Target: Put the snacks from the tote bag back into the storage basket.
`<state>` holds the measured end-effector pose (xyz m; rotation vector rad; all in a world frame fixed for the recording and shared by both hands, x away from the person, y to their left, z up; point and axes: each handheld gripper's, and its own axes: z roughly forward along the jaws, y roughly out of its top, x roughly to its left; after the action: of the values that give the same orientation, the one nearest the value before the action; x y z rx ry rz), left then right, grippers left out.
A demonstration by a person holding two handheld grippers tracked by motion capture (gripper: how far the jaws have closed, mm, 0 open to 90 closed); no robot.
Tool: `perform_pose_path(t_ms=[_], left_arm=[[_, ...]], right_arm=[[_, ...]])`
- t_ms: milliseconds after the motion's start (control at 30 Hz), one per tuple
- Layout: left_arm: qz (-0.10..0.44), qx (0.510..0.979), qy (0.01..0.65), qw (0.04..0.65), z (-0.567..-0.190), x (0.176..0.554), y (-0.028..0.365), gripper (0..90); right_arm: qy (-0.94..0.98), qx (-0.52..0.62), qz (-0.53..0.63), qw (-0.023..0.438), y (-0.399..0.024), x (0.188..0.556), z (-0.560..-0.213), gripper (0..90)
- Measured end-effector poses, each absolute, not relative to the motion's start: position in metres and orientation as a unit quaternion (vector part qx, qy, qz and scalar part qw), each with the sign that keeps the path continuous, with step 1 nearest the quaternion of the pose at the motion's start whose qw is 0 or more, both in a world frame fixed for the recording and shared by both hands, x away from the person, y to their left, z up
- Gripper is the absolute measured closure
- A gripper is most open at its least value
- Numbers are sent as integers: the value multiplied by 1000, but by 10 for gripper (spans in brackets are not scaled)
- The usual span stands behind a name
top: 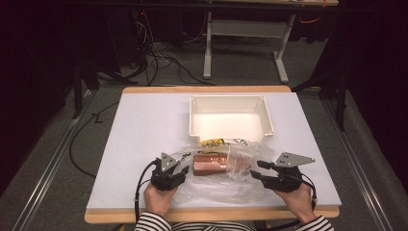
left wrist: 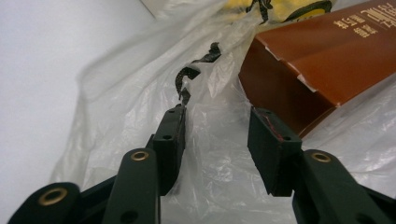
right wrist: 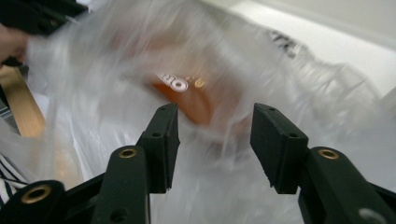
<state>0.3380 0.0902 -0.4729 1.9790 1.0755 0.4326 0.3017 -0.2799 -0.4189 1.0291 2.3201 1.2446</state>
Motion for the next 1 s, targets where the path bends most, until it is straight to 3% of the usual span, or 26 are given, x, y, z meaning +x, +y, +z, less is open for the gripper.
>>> perform_pose_path(t_ms=[333,733,867,1000], left_arm=[[176,789,427,405,-483,337,87,532],[184,794,425,394,-485,336,84,483],[190,798,420,389,-485,336,82,474],[188,797,422,389,-485,336,82,468]], right_arm=[[810,342,447,164,-268,305,-398,471],[840,344,396,140,-234,337,-423,464],[849,345,377,138,-233,340,-431,563],[851,336,379,138,-235,341,-432,778]])
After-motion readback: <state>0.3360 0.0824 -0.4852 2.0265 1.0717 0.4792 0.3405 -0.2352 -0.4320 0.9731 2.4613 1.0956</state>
